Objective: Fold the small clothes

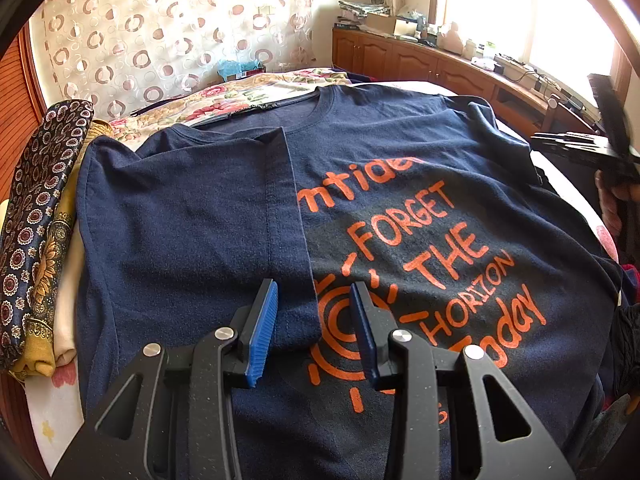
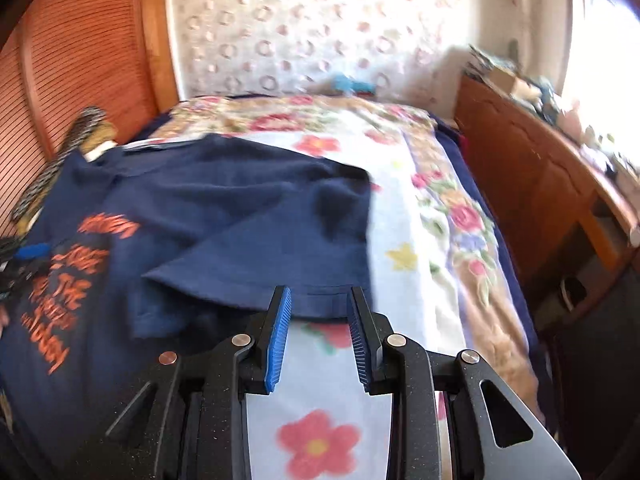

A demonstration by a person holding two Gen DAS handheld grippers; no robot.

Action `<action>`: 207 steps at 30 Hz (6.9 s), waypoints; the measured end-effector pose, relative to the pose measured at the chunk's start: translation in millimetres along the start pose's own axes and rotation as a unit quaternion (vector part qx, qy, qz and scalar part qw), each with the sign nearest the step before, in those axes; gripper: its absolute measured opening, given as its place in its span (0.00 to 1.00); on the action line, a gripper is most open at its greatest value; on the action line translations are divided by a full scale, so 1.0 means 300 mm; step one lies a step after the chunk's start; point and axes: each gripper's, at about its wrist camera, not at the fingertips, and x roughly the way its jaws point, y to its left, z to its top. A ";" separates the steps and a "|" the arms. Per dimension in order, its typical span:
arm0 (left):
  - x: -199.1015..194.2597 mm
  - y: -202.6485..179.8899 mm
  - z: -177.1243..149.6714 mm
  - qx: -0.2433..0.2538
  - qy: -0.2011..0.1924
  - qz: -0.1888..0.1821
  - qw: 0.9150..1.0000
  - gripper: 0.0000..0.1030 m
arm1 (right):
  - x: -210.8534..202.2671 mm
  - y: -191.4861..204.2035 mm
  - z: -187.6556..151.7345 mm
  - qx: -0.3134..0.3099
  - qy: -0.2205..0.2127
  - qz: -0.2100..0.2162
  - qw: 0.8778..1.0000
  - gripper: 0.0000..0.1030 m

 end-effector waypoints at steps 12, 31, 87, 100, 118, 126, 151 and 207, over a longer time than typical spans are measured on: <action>0.000 0.000 0.000 0.000 0.000 0.000 1.000 0.37 | 0.088 -0.018 0.042 -0.003 0.037 0.018 0.999 0.05; 0.000 0.000 0.000 0.000 0.000 0.000 1.000 0.37 | 0.088 0.420 0.414 -0.104 -0.030 0.075 0.991 0.20; -0.058 0.048 0.017 -0.008 -0.018 0.030 0.999 0.37 | -0.050 0.367 -0.084 -0.134 0.010 0.104 0.986 0.14; -0.134 0.408 0.174 -0.079 -0.028 0.098 0.992 0.37 | -0.035 0.251 0.007 -0.068 -0.033 0.072 0.995 0.36; 0.065 0.589 0.358 -0.078 0.017 0.133 0.988 0.37 | 0.311 0.128 0.200 -0.051 0.013 0.037 0.998 0.43; 0.115 0.599 0.379 -0.053 0.036 0.122 0.990 0.37 | 0.344 0.144 0.192 -0.062 0.023 0.036 0.997 0.43; -0.017 0.673 0.376 -0.082 -0.039 0.142 0.986 0.06 | 0.380 0.071 0.253 -0.048 0.021 0.026 0.998 0.43; -0.665 0.233 -0.392 -0.113 -0.134 0.070 0.982 0.28 | -0.456 -0.006 -0.418 -0.033 -0.017 0.096 0.995 0.06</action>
